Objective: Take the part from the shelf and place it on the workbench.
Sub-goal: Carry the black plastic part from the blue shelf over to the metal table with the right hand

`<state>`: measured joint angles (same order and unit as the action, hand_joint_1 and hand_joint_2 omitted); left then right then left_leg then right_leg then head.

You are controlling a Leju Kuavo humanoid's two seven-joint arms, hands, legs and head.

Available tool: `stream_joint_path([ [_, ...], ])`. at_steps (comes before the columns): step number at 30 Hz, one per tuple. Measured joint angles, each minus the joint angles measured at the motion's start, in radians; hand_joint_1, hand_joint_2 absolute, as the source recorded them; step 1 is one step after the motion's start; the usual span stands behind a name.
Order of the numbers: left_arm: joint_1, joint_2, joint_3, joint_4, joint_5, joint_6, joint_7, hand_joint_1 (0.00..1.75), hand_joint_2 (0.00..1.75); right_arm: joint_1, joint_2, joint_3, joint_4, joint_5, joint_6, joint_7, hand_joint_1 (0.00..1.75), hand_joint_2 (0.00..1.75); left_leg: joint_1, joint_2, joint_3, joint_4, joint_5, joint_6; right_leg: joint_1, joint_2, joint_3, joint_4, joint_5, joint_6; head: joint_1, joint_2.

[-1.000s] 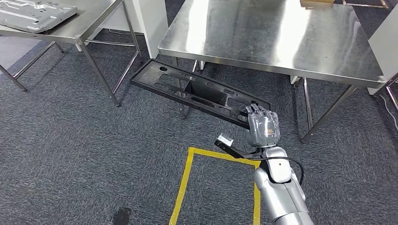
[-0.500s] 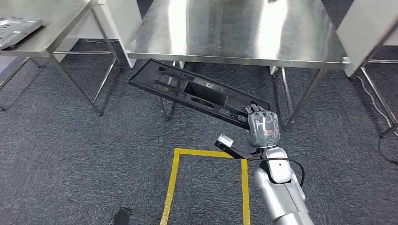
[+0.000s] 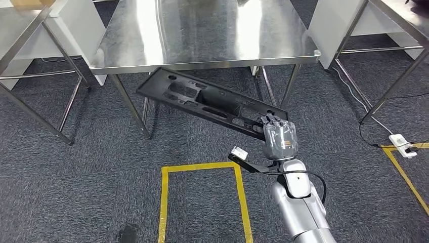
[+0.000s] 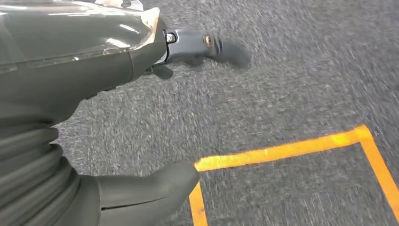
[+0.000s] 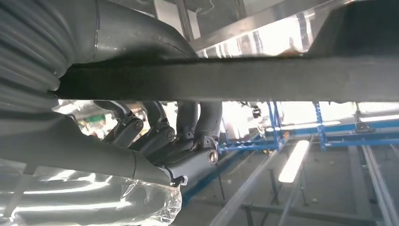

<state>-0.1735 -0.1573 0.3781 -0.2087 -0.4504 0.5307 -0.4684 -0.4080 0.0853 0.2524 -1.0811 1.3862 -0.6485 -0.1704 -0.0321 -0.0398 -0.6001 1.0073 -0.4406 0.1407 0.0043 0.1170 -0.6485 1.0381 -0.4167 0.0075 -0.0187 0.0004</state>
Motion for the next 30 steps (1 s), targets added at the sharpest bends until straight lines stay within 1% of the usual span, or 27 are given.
stream_joint_path([
  [1,0.0,0.0,0.0,0.0,0.0,-0.002,0.001,0.0,1.75,-0.001,-0.001,0.0,0.0,0.003,0.0,0.001,1.75,1.75,0.006,0.007,0.011,-0.023,0.013,-0.007,0.005,-0.024,-0.011,0.022,-0.014,0.0,0.002,0.0],
  [2,0.001,-0.002,0.001,0.0,0.0,-0.005,0.001,0.0,1.75,-0.003,-0.002,0.001,0.001,0.005,0.0,0.002,1.75,1.75,0.014,0.014,0.017,-0.04,0.023,-0.016,0.006,-0.053,-0.032,0.068,-0.04,-0.002,0.005,0.0],
  [3,0.003,-0.004,0.001,0.0,0.0,-0.006,0.002,0.0,1.75,-0.005,-0.003,0.001,0.001,0.005,-0.001,0.003,1.75,1.75,0.016,0.021,0.019,-0.046,0.029,-0.024,0.002,-0.079,-0.058,0.127,-0.071,-0.001,0.008,0.0],
  [4,0.004,-0.005,0.001,0.0,0.0,-0.008,0.002,0.0,1.75,-0.007,-0.003,0.001,0.002,0.005,-0.001,0.005,1.75,1.75,0.019,0.029,0.018,-0.048,0.031,-0.031,-0.005,-0.092,-0.084,0.189,-0.098,0.004,0.011,0.0],
  [5,0.007,-0.007,0.001,0.001,0.0,-0.008,0.003,0.0,1.75,-0.007,-0.004,0.001,0.003,0.005,-0.001,0.006,1.75,1.75,0.024,0.037,0.016,-0.047,0.031,-0.039,-0.014,-0.1,-0.101,0.233,-0.115,0.012,0.011,0.0],
  [6,0.008,-0.007,0.002,0.001,0.0,-0.008,0.004,0.0,1.75,-0.007,-0.004,0.001,0.004,0.005,-0.001,0.007,1.75,1.75,0.029,0.044,0.014,-0.045,0.031,-0.048,-0.024,-0.105,-0.099,0.241,-0.117,0.026,0.011,0.0],
  [7,0.009,-0.008,0.002,0.002,0.0,-0.008,0.004,0.0,1.75,-0.006,-0.005,0.001,0.005,0.005,-0.001,0.007,1.75,1.75,0.036,0.05,0.011,-0.041,0.029,-0.058,-0.034,-0.11,-0.078,0.21,-0.104,0.044,0.011,0.0],
  [8,0.009,-0.008,0.002,0.002,0.0,-0.008,0.005,0.0,1.75,-0.006,-0.006,0.001,0.006,0.006,-0.001,0.008,1.75,1.75,0.043,0.054,0.007,-0.032,0.025,-0.069,-0.044,-0.116,-0.039,0.148,-0.083,0.064,0.012,0.0],
  [9,0.009,-0.008,0.002,0.002,0.0,-0.008,0.006,0.0,1.75,-0.007,-0.006,0.001,0.006,0.006,-0.001,0.008,1.75,1.75,0.048,0.058,0.001,-0.019,0.019,-0.082,-0.052,-0.122,0.0,0.084,-0.067,0.079,0.013,0.0],
  [10,0.008,-0.007,0.003,0.002,0.0,-0.008,0.006,0.0,1.75,-0.007,-0.006,0.001,0.006,0.006,-0.001,0.008,1.75,1.75,0.051,0.062,-0.007,-0.001,0.011,-0.095,-0.055,-0.124,0.029,0.032,-0.055,0.083,0.016,0.0],
  [11,0.007,-0.007,0.003,0.002,0.0,-0.008,0.006,0.0,1.75,-0.007,-0.006,0.002,0.006,0.006,-0.001,0.008,1.75,1.75,0.051,0.064,-0.014,0.012,0.005,-0.106,-0.056,-0.124,0.045,0.007,-0.051,0.078,0.018,0.0],
  [12,0.007,-0.007,0.003,0.002,0.0,-0.008,0.006,0.0,1.75,-0.008,-0.005,0.002,0.006,0.006,-0.001,0.008,1.75,1.75,0.051,0.065,-0.019,0.02,0.001,-0.115,-0.052,-0.122,0.046,0.004,-0.053,0.067,0.018,0.0],
  [14,0.008,-0.007,0.004,0.002,0.0,-0.008,0.006,0.0,1.75,-0.006,-0.004,0.002,0.007,0.007,-0.001,0.009,1.75,1.75,0.055,0.066,-0.022,0.022,0.001,-0.126,-0.05,-0.116,0.043,0.008,-0.049,0.042,0.014,0.0],
  [15,0.009,-0.007,0.004,0.003,0.0,-0.008,0.006,0.0,1.75,-0.006,-0.004,0.002,0.007,0.007,-0.001,0.009,1.75,1.75,0.058,0.065,-0.024,0.027,-0.004,-0.13,-0.051,-0.115,0.041,0.007,-0.047,0.034,0.013,0.0],
  [16,0.009,-0.006,0.005,0.003,0.0,-0.008,0.006,0.0,1.75,-0.005,-0.004,0.002,0.007,0.008,-0.001,0.008,1.75,1.75,0.061,0.061,-0.032,0.047,-0.02,-0.134,-0.052,-0.113,0.041,0.007,-0.045,0.027,0.011,0.0],
  [17,0.008,-0.006,0.005,0.003,0.0,-0.008,0.006,0.0,1.75,-0.005,-0.003,0.002,0.007,0.008,-0.001,0.008,1.75,1.75,0.063,0.056,-0.049,0.086,-0.048,-0.137,-0.053,-0.112,0.04,0.006,-0.043,0.023,0.009,0.0],
  [18,0.009,-0.006,0.005,0.003,0.0,-0.008,0.006,0.0,1.75,-0.005,-0.002,0.002,0.008,0.008,-0.001,0.008,1.75,1.75,0.063,0.051,-0.075,0.144,-0.083,-0.14,-0.051,-0.112,0.04,0.006,-0.042,0.02,0.008,0.0],
  [19,0.01,-0.006,0.006,0.003,0.0,-0.008,0.006,0.0,1.75,-0.005,-0.002,0.002,0.008,0.008,-0.001,0.008,1.75,1.75,0.063,0.048,-0.106,0.212,-0.117,-0.143,-0.049,-0.112,0.038,0.006,-0.041,0.017,0.006,0.0],
  [20,0.011,-0.006,0.006,0.003,0.0,-0.008,0.006,0.0,1.75,-0.005,-0.002,0.002,0.008,0.008,-0.001,0.008,1.75,1.75,0.063,0.047,-0.133,0.267,-0.138,-0.143,-0.046,-0.111,0.037,0.006,-0.041,0.016,0.006,0.0],
  [21,0.012,-0.006,0.006,0.003,0.0,-0.008,0.006,0.0,1.75,-0.005,-0.002,0.002,0.009,0.008,-0.001,0.008,1.75,1.75,0.063,0.047,-0.146,0.295,-0.142,-0.141,-0.043,-0.111,0.036,0.007,-0.041,0.015,0.006,0.0],
  [22,0.014,-0.006,0.007,0.003,0.0,-0.008,0.006,0.0,1.75,-0.005,-0.002,0.002,0.01,0.008,-0.001,0.008,1.75,1.75,0.062,0.047,-0.141,0.286,-0.127,-0.136,-0.04,-0.109,0.036,0.007,-0.041,0.015,0.005,0.0],
  [23,0.014,-0.006,0.007,0.003,0.0,-0.008,0.006,0.0,1.75,-0.005,-0.001,0.003,0.011,0.009,-0.001,0.008,1.75,1.75,0.06,0.046,-0.114,0.237,-0.097,-0.129,-0.037,-0.107,0.037,0.007,-0.041,0.015,0.005,0.0],
  [24,0.014,-0.006,0.008,0.003,0.0,-0.008,0.006,0.0,1.75,-0.005,0.0,0.004,0.011,0.01,-0.001,0.008,1.75,1.75,0.057,0.042,-0.076,0.166,-0.066,-0.117,-0.036,-0.106,0.038,0.006,-0.04,0.015,0.006,0.0],
  [26,0.013,-0.003,0.011,0.003,0.0,-0.008,0.006,0.0,1.75,-0.007,0.002,0.005,0.011,0.011,-0.001,0.008,1.75,1.75,0.048,0.039,-0.017,0.059,-0.03,-0.099,-0.033,-0.104,0.038,0.005,-0.038,0.018,0.007,0.0],
  [27,0.013,-0.002,0.012,0.003,0.0,-0.008,0.006,0.0,1.75,-0.008,0.004,0.006,0.011,0.011,-0.001,0.008,1.75,1.75,0.042,0.038,-0.006,0.037,-0.027,-0.092,-0.034,-0.104,0.038,0.003,-0.037,0.021,0.006,0.0],
  [29,0.013,-0.002,0.014,0.003,0.001,-0.008,0.006,0.0,1.75,-0.009,0.006,0.007,0.011,0.011,-0.001,0.008,1.75,1.75,0.034,0.042,-0.004,0.027,-0.023,-0.087,-0.036,-0.105,0.041,-0.007,-0.031,0.031,0.003,0.0],
  [30,0.013,-0.002,0.014,0.003,0.001,-0.008,0.005,0.0,1.75,-0.009,0.006,0.007,0.011,0.012,-0.001,0.008,1.75,1.75,0.035,0.044,0.003,0.014,-0.014,-0.086,-0.035,-0.106,0.04,-0.009,-0.03,0.035,0.002,0.0],
])
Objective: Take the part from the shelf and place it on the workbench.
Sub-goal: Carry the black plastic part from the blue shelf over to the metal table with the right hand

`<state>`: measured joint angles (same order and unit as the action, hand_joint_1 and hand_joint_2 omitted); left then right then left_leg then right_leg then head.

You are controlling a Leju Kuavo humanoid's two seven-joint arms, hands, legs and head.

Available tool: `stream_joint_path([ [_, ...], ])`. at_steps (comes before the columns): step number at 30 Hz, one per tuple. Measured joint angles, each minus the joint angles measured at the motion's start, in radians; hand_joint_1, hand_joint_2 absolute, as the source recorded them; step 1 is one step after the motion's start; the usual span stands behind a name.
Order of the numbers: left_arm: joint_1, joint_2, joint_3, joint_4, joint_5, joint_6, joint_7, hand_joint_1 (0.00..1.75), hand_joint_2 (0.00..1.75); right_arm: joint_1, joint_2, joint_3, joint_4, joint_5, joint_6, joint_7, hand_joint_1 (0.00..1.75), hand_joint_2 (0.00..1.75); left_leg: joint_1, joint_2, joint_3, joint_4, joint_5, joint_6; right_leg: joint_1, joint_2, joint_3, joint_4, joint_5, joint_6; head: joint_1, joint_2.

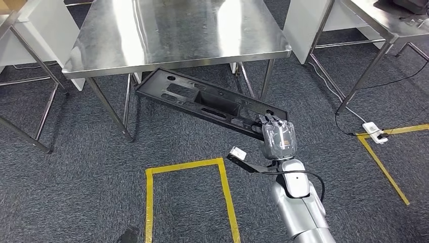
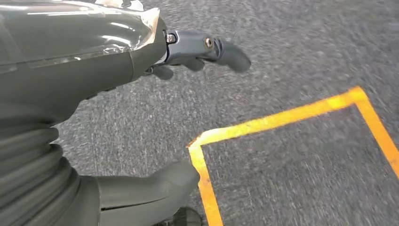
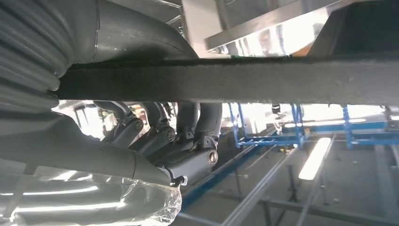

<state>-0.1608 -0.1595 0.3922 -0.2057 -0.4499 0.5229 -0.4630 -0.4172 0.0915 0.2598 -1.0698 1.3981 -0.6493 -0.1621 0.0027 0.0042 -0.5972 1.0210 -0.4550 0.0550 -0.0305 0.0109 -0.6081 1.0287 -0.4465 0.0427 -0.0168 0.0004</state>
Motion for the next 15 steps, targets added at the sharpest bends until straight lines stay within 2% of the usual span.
stream_joint_path([
  [2,-0.001,0.0,0.001,0.0,-0.001,0.0,0.0,0.0,1.75,-0.004,-0.001,0.0,0.0,0.0,0.003,0.0,1.75,1.75,0.003,0.004,0.013,-0.03,0.018,0.006,0.004,-0.003,-0.019,0.035,-0.021,0.0,0.003,0.0],
  [4,-0.002,-0.001,0.001,0.0,-0.001,0.001,0.001,0.0,1.75,-0.008,-0.004,0.001,0.002,-0.005,0.011,0.0,1.75,1.75,0.003,0.007,0.016,-0.042,0.027,0.01,0.005,-0.004,-0.074,0.15,-0.074,-0.008,0.007,0.0],
  [5,-0.002,-0.001,0.001,0.0,-0.001,0.001,0.001,0.0,1.75,-0.009,-0.006,0.001,0.005,-0.01,0.016,0.0,1.75,1.75,0.001,0.007,0.014,-0.041,0.027,0.01,0.004,-0.004,-0.104,0.214,-0.098,-0.009,0.008,0.0],
  [6,-0.001,-0.001,0.001,0.0,-0.001,0.001,0.002,0.0,1.75,-0.009,-0.008,0.001,0.008,-0.014,0.02,-0.002,1.75,1.75,0.0,0.008,0.013,-0.04,0.027,0.01,0.004,-0.004,-0.122,0.254,-0.109,-0.005,0.009,0.0],
  [7,-0.001,-0.001,0.001,0.0,-0.001,0.001,0.002,0.0,1.75,-0.009,-0.011,0.0,0.012,-0.018,0.021,-0.005,1.75,1.75,-0.001,0.008,0.012,-0.039,0.027,0.01,0.004,-0.005,-0.122,0.257,-0.105,0.002,0.009,0.0],
  [8,0.0,-0.001,0.002,0.0,-0.001,0.001,0.002,0.0,1.75,-0.01,-0.014,0.0,0.015,-0.022,0.022,-0.008,1.75,1.75,-0.001,0.007,0.011,-0.036,0.026,0.009,0.004,-0.005,-0.1,0.217,-0.086,0.012,0.01,0.0],
  [9,0.0,-0.002,0.002,0.0,-0.001,0.001,0.002,0.0,1.75,-0.012,-0.016,0.0,0.018,-0.024,0.022,-0.011,1.75,1.75,-0.001,0.007,0.01,-0.031,0.024,0.006,0.004,-0.007,-0.061,0.145,-0.059,0.021,0.011,0.0],
  [10,0.0,-0.002,0.002,0.0,-0.001,0.001,0.002,0.0,1.75,-0.016,-0.017,0.0,0.021,-0.027,0.022,-0.013,1.75,1.75,-0.002,0.007,0.007,-0.024,0.021,0.002,0.005,-0.01,-0.025,0.078,-0.037,0.022,0.011,0.0],
  [11,0.0,-0.001,0.002,0.0,-0.001,0.002,0.003,0.0,1.75,-0.02,-0.017,0.0,0.023,-0.029,0.022,-0.016,1.75,1.75,-0.004,0.008,0.003,-0.016,0.017,-0.004,0.007,-0.012,0.003,0.023,-0.019,0.018,0.011,0.0],
  [12,0.0,-0.001,0.002,0.0,-0.001,0.004,0.003,0.0,1.75,-0.025,-0.017,0.0,0.026,-0.033,0.021,-0.018,1.75,1.75,-0.006,0.008,-0.002,-0.009,0.015,-0.01,0.009,-0.013,0.017,-0.003,-0.012,0.009,0.011,0.0],
  [14,0.001,-0.001,0.002,0.0,-0.002,0.007,0.003,0.0,1.75,-0.035,-0.018,0.0,0.033,-0.04,0.02,-0.022,1.75,1.75,-0.008,0.01,-0.008,-0.005,0.015,-0.018,0.013,-0.01,0.017,-0.009,-0.008,-0.01,0.01,0.0],
  [15,0.001,0.0,0.002,0.0,-0.004,0.008,0.003,0.0,1.75,-0.039,-0.019,0.0,0.037,-0.043,0.019,-0.023,1.75,1.75,-0.006,0.009,-0.01,-0.003,0.014,-0.022,0.01,-0.01,0.017,-0.01,-0.006,-0.016,0.01,0.0],
])
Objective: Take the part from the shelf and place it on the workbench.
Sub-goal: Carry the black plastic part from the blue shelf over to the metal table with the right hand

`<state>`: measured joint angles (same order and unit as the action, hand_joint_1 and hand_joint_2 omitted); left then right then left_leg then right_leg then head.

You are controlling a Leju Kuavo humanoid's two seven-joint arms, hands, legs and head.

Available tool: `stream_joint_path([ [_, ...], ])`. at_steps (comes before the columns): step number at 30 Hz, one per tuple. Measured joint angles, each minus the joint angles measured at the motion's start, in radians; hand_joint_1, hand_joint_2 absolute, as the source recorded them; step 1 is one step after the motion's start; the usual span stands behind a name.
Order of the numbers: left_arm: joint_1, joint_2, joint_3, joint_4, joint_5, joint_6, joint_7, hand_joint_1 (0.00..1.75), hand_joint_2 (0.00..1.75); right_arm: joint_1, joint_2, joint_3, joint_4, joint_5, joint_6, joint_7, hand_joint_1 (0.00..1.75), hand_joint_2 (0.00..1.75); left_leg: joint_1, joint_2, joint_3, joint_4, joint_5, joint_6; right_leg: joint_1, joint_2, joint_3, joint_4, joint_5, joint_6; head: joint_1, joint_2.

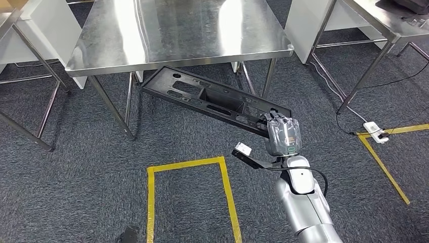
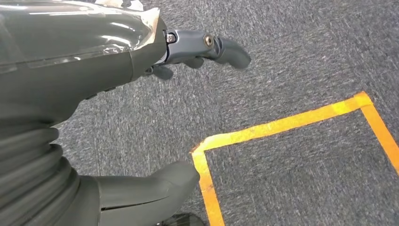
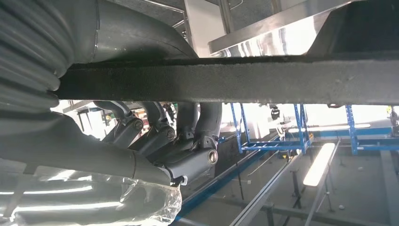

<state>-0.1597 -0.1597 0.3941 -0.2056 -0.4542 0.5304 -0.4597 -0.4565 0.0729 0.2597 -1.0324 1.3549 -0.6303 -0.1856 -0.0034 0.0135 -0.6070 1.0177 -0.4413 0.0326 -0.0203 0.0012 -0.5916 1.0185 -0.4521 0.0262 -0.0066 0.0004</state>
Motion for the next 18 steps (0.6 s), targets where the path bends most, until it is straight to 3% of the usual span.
stream_joint_path([
  [2,-0.001,0.001,0.0,0.0,-0.007,0.0,0.001,0.0,1.75,-0.01,0.0,0.0,0.008,-0.003,-0.001,-0.002,1.75,1.75,0.004,-0.003,-0.014,0.03,-0.024,-0.01,-0.008,0.002,0.0,-0.004,0.005,-0.012,-0.003,0.0],
  [5,-0.004,0.001,0.0,0.0,-0.021,-0.001,0.01,0.0,1.75,-0.019,-0.001,-0.001,0.016,-0.003,0.0,0.0,1.75,1.75,0.014,-0.007,-0.093,0.2,-0.118,-0.03,-0.011,0.003,-0.002,-0.005,0.008,-0.02,-0.011,0.0],
  [6,-0.004,0.001,0.0,0.0,-0.025,-0.002,0.014,0.0,1.75,-0.019,-0.003,-0.002,0.018,-0.003,0.001,0.002,1.75,1.75,0.017,-0.007,-0.118,0.25,-0.136,-0.033,-0.01,0.003,-0.003,-0.005,0.008,-0.02,-0.012,0.0],
  [7,-0.004,0.0,0.0,0.0,-0.028,-0.003,0.016,0.0,1.75,-0.017,-0.005,-0.002,0.019,-0.003,0.001,0.003,1.75,1.75,0.019,-0.007,-0.126,0.267,-0.133,-0.035,-0.01,0.003,-0.003,-0.005,0.008,-0.02,-0.012,0.0],
  [8,-0.004,0.0,0.0,0.0,-0.031,-0.004,0.018,0.0,1.75,-0.016,-0.007,-0.003,0.02,-0.003,0.002,0.005,1.75,1.75,0.021,-0.007,-0.119,0.254,-0.116,-0.035,-0.01,0.004,-0.003,-0.005,0.008,-0.02,-0.012,0.0],
  [10,-0.005,0.0,0.0,0.0,-0.036,-0.005,0.018,0.0,1.75,-0.013,-0.01,-0.006,0.02,-0.003,0.001,0.007,1.75,1.75,0.023,-0.01,-0.051,0.126,-0.05,-0.027,-0.01,0.006,-0.001,-0.005,0.008,-0.019,-0.012,0.0],
  [12,-0.009,0.0,-0.001,0.0,-0.041,-0.007,0.019,0.0,1.75,-0.011,-0.013,-0.009,0.019,-0.003,0.0,0.01,1.75,1.75,0.018,-0.015,0.005,0.02,-0.016,-0.016,-0.006,0.007,-0.002,-0.005,0.01,-0.012,-0.011,0.0],
  [16,-0.013,-0.001,-0.001,0.0,-0.047,-0.008,0.026,0.0,1.75,0.002,-0.016,-0.011,0.011,-0.001,0.0,0.014,1.75,1.75,0.006,-0.016,0.013,-0.002,-0.013,0.003,-0.006,0.008,-0.003,-0.014,0.016,0.012,-0.011,0.0],
  [18,-0.014,-0.002,0.0,0.0,-0.048,-0.008,0.027,0.0,1.75,0.006,-0.018,-0.012,0.006,0.001,0.0,0.014,1.75,1.75,0.009,-0.013,0.019,-0.018,-0.002,0.017,-0.003,0.006,-0.011,-0.003,0.007,0.016,-0.008,0.0],
])
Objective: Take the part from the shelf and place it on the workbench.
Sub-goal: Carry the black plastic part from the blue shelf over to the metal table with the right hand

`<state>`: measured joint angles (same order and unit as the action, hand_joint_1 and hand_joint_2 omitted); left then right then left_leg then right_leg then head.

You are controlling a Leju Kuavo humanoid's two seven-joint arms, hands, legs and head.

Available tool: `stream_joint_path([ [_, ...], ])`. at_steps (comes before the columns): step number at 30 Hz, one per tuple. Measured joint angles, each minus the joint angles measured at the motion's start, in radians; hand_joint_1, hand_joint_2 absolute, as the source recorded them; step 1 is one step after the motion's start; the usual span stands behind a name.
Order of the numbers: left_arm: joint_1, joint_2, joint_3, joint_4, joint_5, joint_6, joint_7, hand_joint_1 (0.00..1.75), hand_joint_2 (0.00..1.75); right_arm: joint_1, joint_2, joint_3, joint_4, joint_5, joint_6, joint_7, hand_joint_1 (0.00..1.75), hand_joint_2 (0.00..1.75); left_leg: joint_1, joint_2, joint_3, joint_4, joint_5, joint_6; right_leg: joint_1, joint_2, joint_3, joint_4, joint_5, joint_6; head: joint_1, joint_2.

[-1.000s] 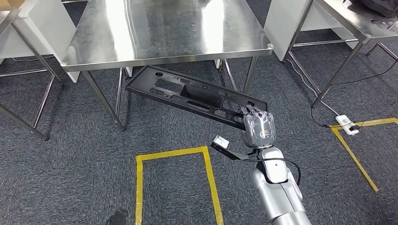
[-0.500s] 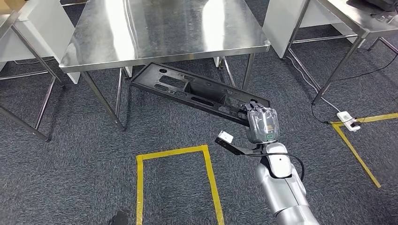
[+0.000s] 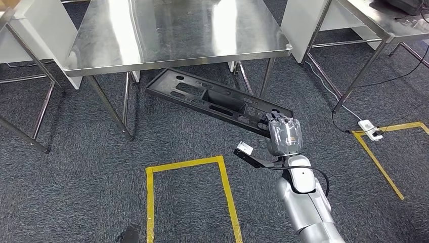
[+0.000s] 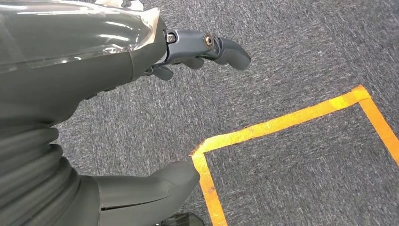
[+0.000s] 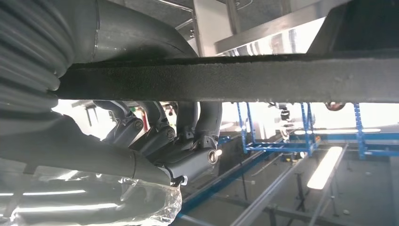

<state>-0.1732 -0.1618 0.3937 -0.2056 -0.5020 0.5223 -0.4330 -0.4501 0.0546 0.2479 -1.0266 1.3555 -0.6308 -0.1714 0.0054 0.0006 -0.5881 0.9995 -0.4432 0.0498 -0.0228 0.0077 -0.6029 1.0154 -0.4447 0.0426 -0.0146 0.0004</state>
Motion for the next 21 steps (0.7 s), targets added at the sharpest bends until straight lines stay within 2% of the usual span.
stream_joint_path([
  [1,-0.001,-0.001,0.0,0.0,0.0,0.0,0.0,0.0,1.75,0.001,-0.002,-0.001,-0.002,0.0,0.0,0.0,1.75,1.75,0.001,0.002,0.002,-0.006,0.005,0.006,0.001,-0.001,-0.017,0.032,-0.018,-0.004,0.003,0.0],
  [2,-0.001,-0.002,0.0,0.0,-0.001,-0.001,0.0,0.0,1.75,0.003,-0.003,-0.001,-0.004,0.0,0.0,0.0,1.75,1.75,0.0,0.004,0.002,-0.01,0.009,0.011,0.001,-0.001,-0.044,0.087,-0.044,-0.01,0.006,0.0],
  [4,0.0,-0.004,0.0,0.0,-0.001,-0.002,0.0,0.0,1.75,0.01,-0.006,-0.003,-0.005,0.0,0.0,0.001,1.75,1.75,-0.004,0.004,-0.001,-0.011,0.011,0.015,0.002,-0.002,-0.115,0.232,-0.101,-0.018,0.01,0.0],
  [5,0.0,-0.004,0.0,0.0,-0.001,-0.002,0.0,0.0,1.75,0.015,-0.007,-0.004,-0.005,0.0,0.0,0.002,1.75,1.75,-0.006,0.004,-0.001,-0.01,0.011,0.015,0.002,-0.002,-0.138,0.281,-0.115,-0.017,0.011,0.0],
  [6,0.001,-0.005,0.0,0.0,-0.001,-0.003,0.0,0.0,1.75,0.019,-0.009,-0.005,-0.005,0.0,0.0,0.002,1.75,1.75,-0.008,0.003,-0.002,-0.01,0.011,0.016,0.003,-0.002,-0.143,0.293,-0.113,-0.012,0.012,0.0],
  [7,0.001,-0.005,0.0,0.0,-0.001,-0.003,0.0,0.0,1.75,0.022,-0.01,-0.005,-0.005,0.0,0.0,0.002,1.75,1.75,-0.009,0.002,-0.002,-0.009,0.011,0.016,0.003,-0.002,-0.124,0.257,-0.095,-0.005,0.013,0.0],
  [9,0.0,-0.006,0.0,0.0,-0.001,-0.004,0.0,0.0,1.75,0.023,-0.013,-0.005,-0.007,0.0,0.0,0.002,1.75,1.75,-0.015,0.001,-0.002,-0.005,0.009,0.013,0.005,-0.005,-0.047,0.108,-0.041,0.003,0.014,0.0],
  [10,0.0,-0.006,0.0,0.0,-0.001,-0.005,0.0,0.0,1.75,0.022,-0.013,-0.005,-0.008,0.0,0.0,0.002,1.75,1.75,-0.018,0.001,-0.004,-0.001,0.006,0.01,0.007,-0.007,-0.013,0.042,-0.019,0.0,0.014,0.0],
  [11,0.0,-0.007,0.0,0.0,-0.001,-0.006,0.0,0.0,1.75,0.022,-0.013,-0.005,-0.01,0.0,0.0,0.002,1.75,1.75,-0.021,0.002,-0.006,0.003,0.004,0.006,0.008,-0.008,0.006,0.004,-0.007,-0.005,0.014,0.0],
  [13,0.0,-0.007,0.0,0.0,-0.001,-0.006,0.0,0.0,1.75,0.022,-0.014,-0.005,-0.011,0.0,0.0,0.002,1.75,1.75,-0.022,0.002,-0.009,0.006,0.002,0.0,0.01,-0.008,0.014,-0.012,0.0,-0.017,0.012,0.0],
  [15,0.0,-0.005,0.0,0.0,0.0,-0.006,0.0,0.0,1.75,0.023,-0.014,-0.005,-0.013,0.001,0.0,0.002,1.75,1.75,-0.018,0.001,-0.013,0.014,-0.006,-0.009,0.002,-0.007,0.017,-0.016,0.004,-0.027,0.011,0.0],
  [16,0.0,-0.005,0.0,0.0,0.002,-0.005,0.0,0.0,1.75,0.023,-0.014,-0.005,-0.014,0.001,0.0,0.002,1.75,1.75,-0.016,0.0,-0.02,0.032,-0.021,-0.016,-0.003,-0.007,0.018,-0.019,0.006,-0.033,0.008,0.0],
  [17,0.002,-0.003,0.0,0.0,0.007,-0.004,-0.002,0.0,1.75,0.024,-0.012,-0.005,-0.014,0.002,0.0,0.0,1.75,1.75,-0.011,-0.001,-0.04,0.076,-0.049,-0.024,-0.007,-0.006,0.019,-0.02,0.008,-0.037,0.005,0.0],
  [19,0.01,0.0,0.004,0.0,0.026,-0.002,-0.011,0.0,1.75,0.026,-0.002,-0.002,-0.009,0.002,-0.002,-0.01,1.75,1.75,-0.002,-0.003,-0.101,0.206,-0.115,-0.039,-0.007,-0.006,0.018,-0.02,0.008,-0.04,0.0,0.0],
  [20,0.018,0.003,0.009,0.0,0.038,-0.001,-0.019,0.0,1.75,0.027,0.006,0.002,-0.002,0.002,-0.005,-0.017,1.75,1.75,0.003,-0.002,-0.129,0.262,-0.135,-0.045,-0.006,-0.005,0.018,-0.02,0.007,-0.04,0.0,0.0],
  [21,0.027,0.005,0.015,0.0,0.05,0.0,-0.027,0.0,1.75,0.026,0.017,0.009,0.009,0.002,-0.009,-0.022,1.75,1.75,0.007,-0.002,-0.142,0.283,-0.133,-0.049,-0.007,-0.003,0.018,-0.02,0.007,-0.04,0.0,0.0],
])
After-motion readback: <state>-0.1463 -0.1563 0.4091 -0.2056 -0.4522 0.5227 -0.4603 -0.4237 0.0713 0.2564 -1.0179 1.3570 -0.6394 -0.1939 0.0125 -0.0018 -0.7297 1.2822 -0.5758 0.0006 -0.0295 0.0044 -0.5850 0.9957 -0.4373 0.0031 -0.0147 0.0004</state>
